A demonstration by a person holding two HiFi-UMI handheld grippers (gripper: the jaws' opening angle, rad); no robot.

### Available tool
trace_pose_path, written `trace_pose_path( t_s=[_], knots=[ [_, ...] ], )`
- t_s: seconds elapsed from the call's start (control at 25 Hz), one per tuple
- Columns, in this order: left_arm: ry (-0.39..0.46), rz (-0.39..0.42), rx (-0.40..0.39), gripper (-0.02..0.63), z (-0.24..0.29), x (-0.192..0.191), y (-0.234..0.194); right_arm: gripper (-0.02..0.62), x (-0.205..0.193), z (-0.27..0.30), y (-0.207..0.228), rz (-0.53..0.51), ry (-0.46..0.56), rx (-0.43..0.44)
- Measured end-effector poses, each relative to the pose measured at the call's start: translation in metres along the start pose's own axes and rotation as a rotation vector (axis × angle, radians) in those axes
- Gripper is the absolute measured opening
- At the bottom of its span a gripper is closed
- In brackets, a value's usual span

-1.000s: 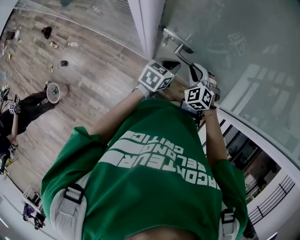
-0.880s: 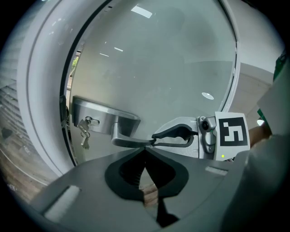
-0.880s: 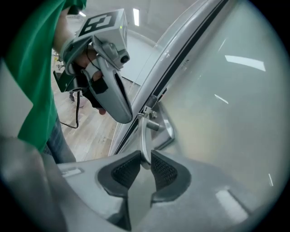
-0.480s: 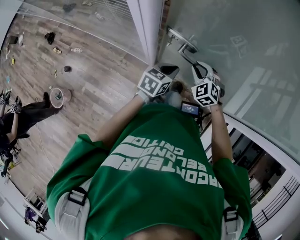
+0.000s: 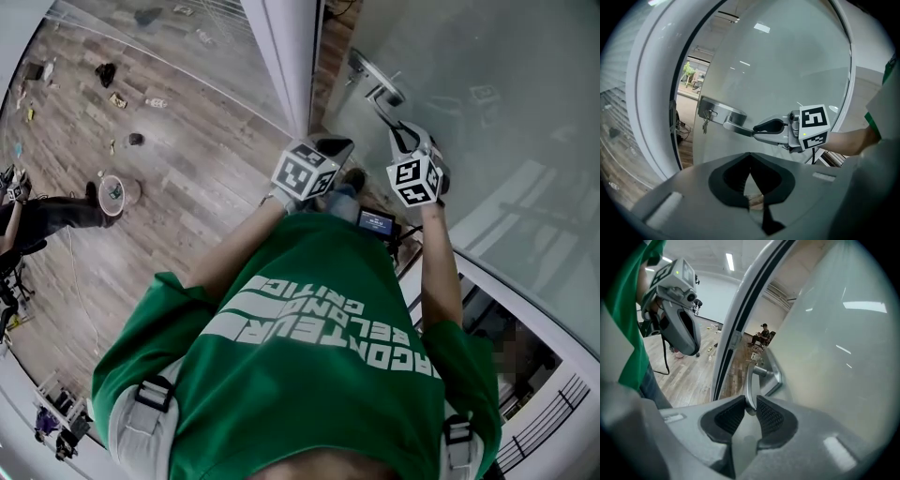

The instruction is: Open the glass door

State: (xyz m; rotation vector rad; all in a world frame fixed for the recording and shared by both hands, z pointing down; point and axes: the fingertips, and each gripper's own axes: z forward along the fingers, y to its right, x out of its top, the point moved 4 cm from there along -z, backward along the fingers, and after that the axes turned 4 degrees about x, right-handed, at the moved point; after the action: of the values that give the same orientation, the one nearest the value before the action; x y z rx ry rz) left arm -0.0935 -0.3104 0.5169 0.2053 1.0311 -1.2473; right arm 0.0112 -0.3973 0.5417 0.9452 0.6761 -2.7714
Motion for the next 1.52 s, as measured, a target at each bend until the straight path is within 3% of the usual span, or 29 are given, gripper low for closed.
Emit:
trace_pose_path(
  t_s=[0.44, 1.0, 1.52],
  knots=[
    [0.000, 0.007, 0.002, 0.015, 0.033, 0.028, 0.007, 0.063, -0.017, 0.021, 0.074, 0.091, -0.011, -0.044],
    [0.006, -0.008, 0.069, 0.015, 0.068, 0.069, -0.001, 0.061, -0.053, 0.044, 0.179, 0.225, -0.013, -0.123],
    [0.019, 0.027, 0.072, 0.015, 0.113, 0.096, 0.027, 0.061, -0.093, 0.047, 0.253, 0.305, -0.038, -0.239]
  ],
)
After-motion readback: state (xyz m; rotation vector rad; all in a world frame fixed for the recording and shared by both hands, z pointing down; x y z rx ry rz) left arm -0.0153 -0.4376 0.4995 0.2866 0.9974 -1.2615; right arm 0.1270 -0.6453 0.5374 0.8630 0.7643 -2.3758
